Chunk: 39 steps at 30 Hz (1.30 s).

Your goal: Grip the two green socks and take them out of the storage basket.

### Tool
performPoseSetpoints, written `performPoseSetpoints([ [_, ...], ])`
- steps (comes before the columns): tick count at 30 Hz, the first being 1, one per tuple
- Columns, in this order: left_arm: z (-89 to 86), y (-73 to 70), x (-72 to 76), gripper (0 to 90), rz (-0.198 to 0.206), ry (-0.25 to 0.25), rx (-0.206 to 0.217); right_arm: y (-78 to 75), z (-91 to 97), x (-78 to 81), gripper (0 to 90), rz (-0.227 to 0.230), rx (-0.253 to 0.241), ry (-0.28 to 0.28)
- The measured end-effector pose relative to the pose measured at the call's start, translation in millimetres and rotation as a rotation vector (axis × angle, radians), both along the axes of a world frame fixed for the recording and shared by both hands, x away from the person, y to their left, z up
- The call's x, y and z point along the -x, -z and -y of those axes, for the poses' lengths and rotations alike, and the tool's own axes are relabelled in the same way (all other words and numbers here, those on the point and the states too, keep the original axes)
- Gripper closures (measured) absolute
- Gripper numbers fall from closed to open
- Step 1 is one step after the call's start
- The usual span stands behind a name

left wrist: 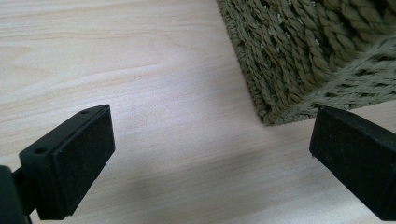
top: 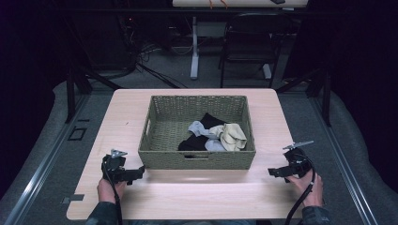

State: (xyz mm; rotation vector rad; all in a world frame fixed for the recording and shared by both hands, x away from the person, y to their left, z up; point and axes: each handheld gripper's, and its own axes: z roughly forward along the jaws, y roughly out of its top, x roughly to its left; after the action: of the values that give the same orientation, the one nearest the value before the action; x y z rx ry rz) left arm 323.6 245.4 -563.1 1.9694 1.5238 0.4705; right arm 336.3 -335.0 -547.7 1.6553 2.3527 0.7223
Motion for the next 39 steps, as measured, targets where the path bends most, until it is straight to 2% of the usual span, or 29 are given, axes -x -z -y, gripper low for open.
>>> performPoseSetpoints([
  [3,-0.5,-0.2,-0.3,0.1,-0.01,0.011,-0.001,-0.9,-0.3,0.0,0.0,-0.006,-0.007,-0.006],
  [4,-1.0,0.1,-0.6,0.1,-0.015,0.014,0.003,-1.2,0.4,-0.5,0.0,-0.021,-0.027,-0.013],
  [7,-0.8,0.0,-0.5,0.1,-0.014,0.014,-0.004,-2.0,0.5,-1.2,0.0,-0.036,-0.035,-0.016],
  [9,-1.0,0.1,-0.3,0.1,-0.017,0.015,-0.002,-2.4,0.4,-1.5,0.0,-0.034,-0.031,-0.012],
  [10,-1.3,0.2,-0.1,0.1,-0.017,0.013,-0.004,-4.8,1.0,-2.8,0.0,-0.036,-0.051,-0.016],
  [13,-1.7,0.3,-0.2,0.1,-0.02,0.01,-0.007,-8.4,2.4,-5.9,0.0,-0.033,-0.064,-0.012],
  [17,-2.7,-0.1,0.2,0.1,-0.02,0.009,-0.006,-14.8,2.6,-6.9,0.1,-0.028,-0.058,-0.015],
  [18,-3.0,-0.2,0.2,0.1,-0.02,0.008,-0.007,-21.3,2.5,-8.3,0.3,-0.02,-0.053,-0.019],
  [25,-1.3,0.6,-0.4,0.1,-0.021,0.017,-0.007,-41.6,1.2,-15.3,0.7,-0.02,-0.027,-0.039],
  [31,-1.1,0.9,-0.7,0.1,-0.024,0.017,-0.004,-59.7,2.9,-21.4,0.8,-0.005,-0.044,-0.052],
  [32,-1.0,0.7,-0.7,0.1,-0.03,0.02,-0.003,-67.5,2.6,-23.8,0.9,0.006,-0.046,-0.054],
  [33,-1.0,0.7,-0.7,0.1,-0.03,0.02,-0.003,-67.5,2.6,-23.8,0.9,0.006,-0.046,-0.054],
  [34,-1.0,0.7,-0.8,0.1,-0.029,0.02,-0.003,-75.8,2.2,-26.8,0.9,0.013,-0.046,-0.059],
  [37,-0.8,0.9,-0.9,0.1,-0.031,0.02,-0.001,-84.1,1.3,-30.4,1.0,0.016,-0.046,-0.066],
  [39,-0.2,0.9,-1.0,0.1,-0.027,0.02,-0.005,-94.9,-1.3,-37.3,1.1,0.017,-0.043,-0.079],
])
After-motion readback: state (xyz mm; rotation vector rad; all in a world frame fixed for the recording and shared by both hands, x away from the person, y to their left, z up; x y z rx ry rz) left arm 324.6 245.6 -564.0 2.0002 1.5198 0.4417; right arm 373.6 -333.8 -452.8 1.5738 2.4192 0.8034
